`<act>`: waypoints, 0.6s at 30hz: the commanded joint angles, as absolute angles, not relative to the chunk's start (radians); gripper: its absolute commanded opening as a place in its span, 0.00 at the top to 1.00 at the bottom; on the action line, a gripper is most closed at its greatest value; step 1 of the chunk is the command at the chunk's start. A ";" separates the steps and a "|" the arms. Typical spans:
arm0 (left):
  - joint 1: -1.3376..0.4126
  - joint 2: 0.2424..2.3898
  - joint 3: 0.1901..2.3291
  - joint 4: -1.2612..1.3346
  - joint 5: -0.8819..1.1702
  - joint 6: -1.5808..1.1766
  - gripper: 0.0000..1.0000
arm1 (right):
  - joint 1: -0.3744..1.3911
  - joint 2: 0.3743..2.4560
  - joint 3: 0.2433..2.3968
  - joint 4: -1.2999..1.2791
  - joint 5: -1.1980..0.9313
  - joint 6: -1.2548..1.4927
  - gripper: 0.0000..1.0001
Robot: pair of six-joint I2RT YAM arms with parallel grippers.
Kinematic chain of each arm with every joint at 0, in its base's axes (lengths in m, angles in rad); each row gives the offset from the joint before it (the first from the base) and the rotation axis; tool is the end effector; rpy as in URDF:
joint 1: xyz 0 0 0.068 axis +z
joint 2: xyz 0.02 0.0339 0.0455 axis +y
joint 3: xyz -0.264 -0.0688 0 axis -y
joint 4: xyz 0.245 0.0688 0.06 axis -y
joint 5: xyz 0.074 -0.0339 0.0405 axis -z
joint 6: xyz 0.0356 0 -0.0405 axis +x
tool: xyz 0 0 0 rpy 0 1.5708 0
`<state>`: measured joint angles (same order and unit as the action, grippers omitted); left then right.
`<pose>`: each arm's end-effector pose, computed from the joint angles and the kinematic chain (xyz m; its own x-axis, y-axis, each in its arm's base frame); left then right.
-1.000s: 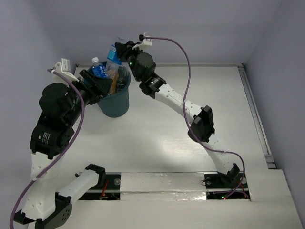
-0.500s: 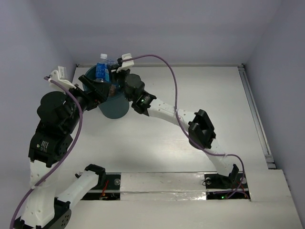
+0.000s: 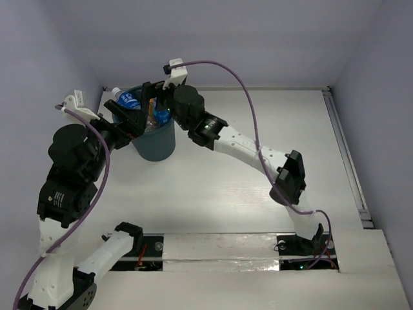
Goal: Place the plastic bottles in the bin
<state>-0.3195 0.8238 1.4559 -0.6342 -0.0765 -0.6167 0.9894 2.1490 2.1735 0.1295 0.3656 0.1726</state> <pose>0.1075 -0.0327 0.5001 -0.1408 -0.5608 -0.8159 0.1951 0.7922 -0.5782 0.2928 0.4223 0.4170 -0.0177 0.2651 -0.9641 -0.5922 0.7741 0.2237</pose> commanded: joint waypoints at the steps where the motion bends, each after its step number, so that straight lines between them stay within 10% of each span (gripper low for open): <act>1: -0.321 0.822 1.512 -0.600 -0.117 -0.589 0.01 | 0.971 1.970 2.179 0.048 0.259 0.305 0.00; 8: -0.321 0.802 1.457 -0.588 -0.087 -0.586 0.01 | 0.927 1.553 1.686 0.078 0.193 0.371 0.06; 10: -0.321 0.793 1.434 -0.586 -0.084 -0.583 0.01 | 0.913 1.385 1.493 0.064 0.201 0.394 0.26; 11: -0.321 0.792 1.430 -0.584 -0.083 -0.583 0.01 | 0.890 1.327 1.432 0.042 0.190 0.412 0.64; 13: -0.321 0.788 1.424 -0.578 -0.072 -0.583 0.01 | 0.867 1.217 1.261 0.012 0.180 0.477 0.92; 18: -0.321 0.802 1.419 -0.551 -0.008 -0.581 0.01 | 0.807 0.887 1.026 -0.121 0.250 0.581 1.00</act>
<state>-0.3195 0.7990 1.4265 -0.6193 -0.0578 -0.5991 0.8337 0.9928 1.1053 -0.0250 0.2108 0.4889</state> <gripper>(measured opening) 0.990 0.010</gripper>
